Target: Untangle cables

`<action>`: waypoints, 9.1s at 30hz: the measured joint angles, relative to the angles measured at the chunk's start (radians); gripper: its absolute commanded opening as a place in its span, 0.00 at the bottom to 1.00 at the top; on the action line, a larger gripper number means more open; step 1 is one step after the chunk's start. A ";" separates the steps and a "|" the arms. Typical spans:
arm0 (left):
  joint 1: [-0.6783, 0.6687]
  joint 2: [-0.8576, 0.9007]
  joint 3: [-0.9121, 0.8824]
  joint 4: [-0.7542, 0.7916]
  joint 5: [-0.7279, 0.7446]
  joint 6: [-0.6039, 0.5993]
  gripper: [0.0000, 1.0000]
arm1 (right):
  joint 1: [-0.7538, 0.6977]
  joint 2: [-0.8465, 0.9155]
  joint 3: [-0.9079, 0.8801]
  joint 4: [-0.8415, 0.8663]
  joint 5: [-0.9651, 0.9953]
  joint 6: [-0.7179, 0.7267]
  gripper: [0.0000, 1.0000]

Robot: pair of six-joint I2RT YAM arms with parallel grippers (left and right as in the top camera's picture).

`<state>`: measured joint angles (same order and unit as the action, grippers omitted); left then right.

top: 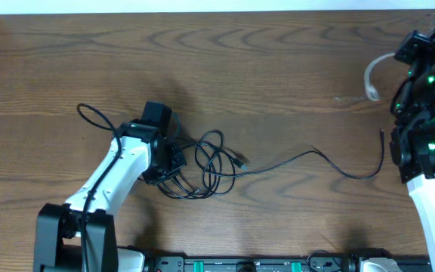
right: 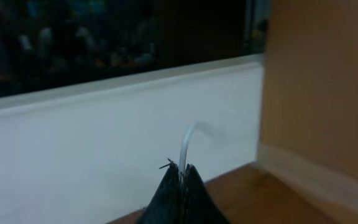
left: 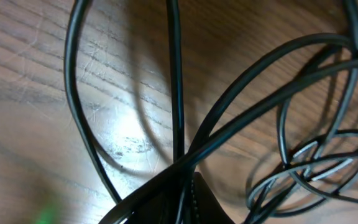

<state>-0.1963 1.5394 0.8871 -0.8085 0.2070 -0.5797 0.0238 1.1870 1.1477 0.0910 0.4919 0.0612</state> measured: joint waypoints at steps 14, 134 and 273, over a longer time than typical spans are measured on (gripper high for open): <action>0.000 0.005 0.000 0.008 0.000 0.000 0.07 | -0.278 0.206 0.002 -0.116 0.011 0.000 0.01; -0.002 0.007 0.170 0.118 0.213 0.013 0.56 | 0.261 0.592 0.034 -0.785 -1.164 0.235 0.99; 0.064 0.007 -0.052 0.101 -0.129 0.096 0.28 | 0.830 0.737 0.032 -0.605 -0.822 0.462 0.01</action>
<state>-0.1318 1.5467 0.8352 -0.7074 0.0784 -0.4839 0.8543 1.9244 1.1797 -0.5140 -0.3305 0.5236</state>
